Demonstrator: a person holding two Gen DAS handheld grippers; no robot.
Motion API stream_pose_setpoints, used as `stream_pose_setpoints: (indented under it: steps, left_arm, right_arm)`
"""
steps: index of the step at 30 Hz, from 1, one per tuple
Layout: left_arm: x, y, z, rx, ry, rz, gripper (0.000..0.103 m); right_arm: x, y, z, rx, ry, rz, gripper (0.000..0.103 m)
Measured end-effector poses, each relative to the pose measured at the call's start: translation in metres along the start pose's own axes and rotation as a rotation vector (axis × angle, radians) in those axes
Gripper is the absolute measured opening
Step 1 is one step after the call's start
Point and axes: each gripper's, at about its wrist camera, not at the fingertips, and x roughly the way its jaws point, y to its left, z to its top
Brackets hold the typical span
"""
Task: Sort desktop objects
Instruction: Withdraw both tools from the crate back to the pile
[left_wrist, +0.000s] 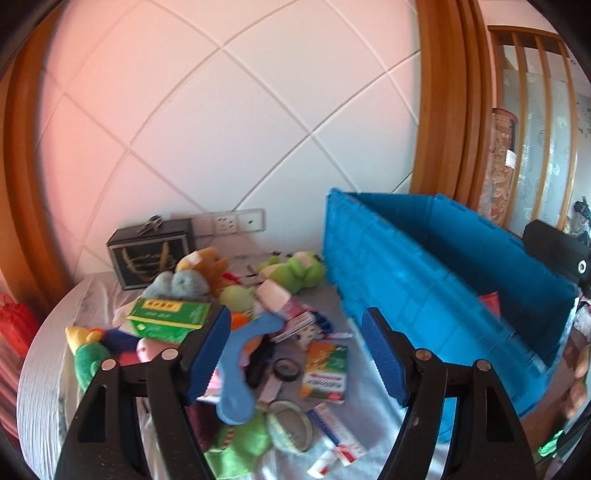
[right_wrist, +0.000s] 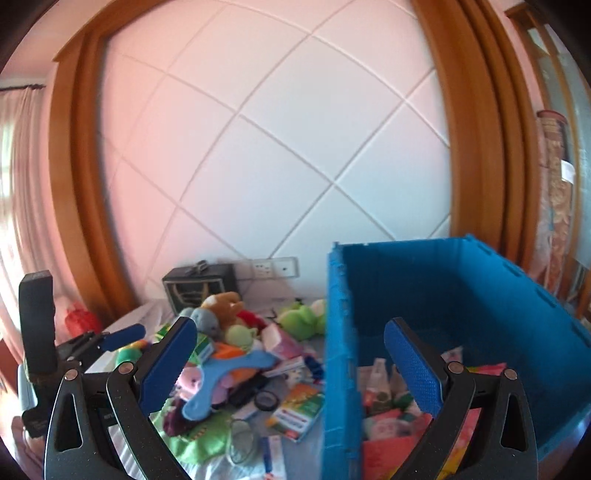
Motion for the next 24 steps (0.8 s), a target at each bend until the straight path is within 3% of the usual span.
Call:
stream_pose_setpoints:
  steps: [7, 10, 16, 24]
  left_arm:
    - [0.028, 0.074, -0.072, -0.047, 0.124, 0.094, 0.073]
    - [0.046, 0.098, -0.110, -0.078, 0.224, 0.131, 0.073]
    - [0.075, 0.116, -0.170, -0.130, 0.374, 0.107, 0.073]
    - [0.098, 0.104, -0.200, -0.114, 0.469, 0.047, 0.073]
  right_arm:
    - [0.039, 0.060, -0.049, -0.076, 0.064, 0.101, 0.103]
    - [0.060, 0.080, -0.077, -0.105, 0.127, 0.079, 0.103]
    - [0.100, 0.088, -0.147, -0.027, 0.306, 0.137, 0.103]
    - [0.141, 0.068, -0.228, 0.031, 0.511, 0.016, 0.103]
